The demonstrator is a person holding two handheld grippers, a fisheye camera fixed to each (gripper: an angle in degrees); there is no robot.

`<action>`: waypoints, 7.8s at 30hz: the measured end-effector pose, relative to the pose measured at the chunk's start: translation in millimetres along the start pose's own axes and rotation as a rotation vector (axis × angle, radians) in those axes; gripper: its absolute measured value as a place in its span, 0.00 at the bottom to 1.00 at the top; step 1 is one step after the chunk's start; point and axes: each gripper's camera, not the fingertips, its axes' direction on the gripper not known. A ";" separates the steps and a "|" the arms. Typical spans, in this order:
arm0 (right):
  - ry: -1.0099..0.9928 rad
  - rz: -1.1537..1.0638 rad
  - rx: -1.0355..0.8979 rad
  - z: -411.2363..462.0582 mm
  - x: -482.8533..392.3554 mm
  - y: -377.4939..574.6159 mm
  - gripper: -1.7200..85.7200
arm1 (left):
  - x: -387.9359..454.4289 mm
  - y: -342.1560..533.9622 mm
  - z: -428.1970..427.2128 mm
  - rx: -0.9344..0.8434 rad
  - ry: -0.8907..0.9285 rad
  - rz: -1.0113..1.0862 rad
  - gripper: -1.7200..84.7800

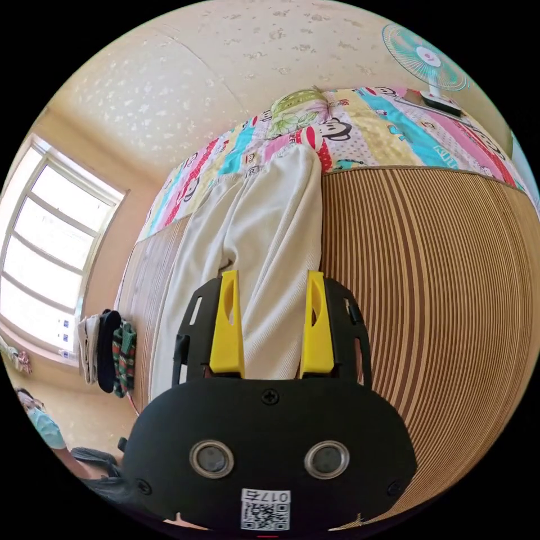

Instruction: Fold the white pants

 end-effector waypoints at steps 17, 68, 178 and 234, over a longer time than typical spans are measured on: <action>0.613 -0.568 0.352 127.9 -296.1 -5.1 0.06 | 0.7 -4.3 -114.5 -0.108 0.231 0.150 0.02; -0.440 -0.023 -0.154 -46.6 -99.6 532.4 0.05 | -9.6 136.0 -122.3 0.252 0.052 -0.393 0.03; -0.855 -0.034 -0.141 -192.9 -3.7 486.7 0.09 | -40.3 149.9 -76.2 0.187 0.505 -0.307 0.13; -0.409 -0.084 0.096 -240.2 -20.6 496.2 0.07 | -26.2 94.5 -35.0 0.479 0.080 -0.364 0.20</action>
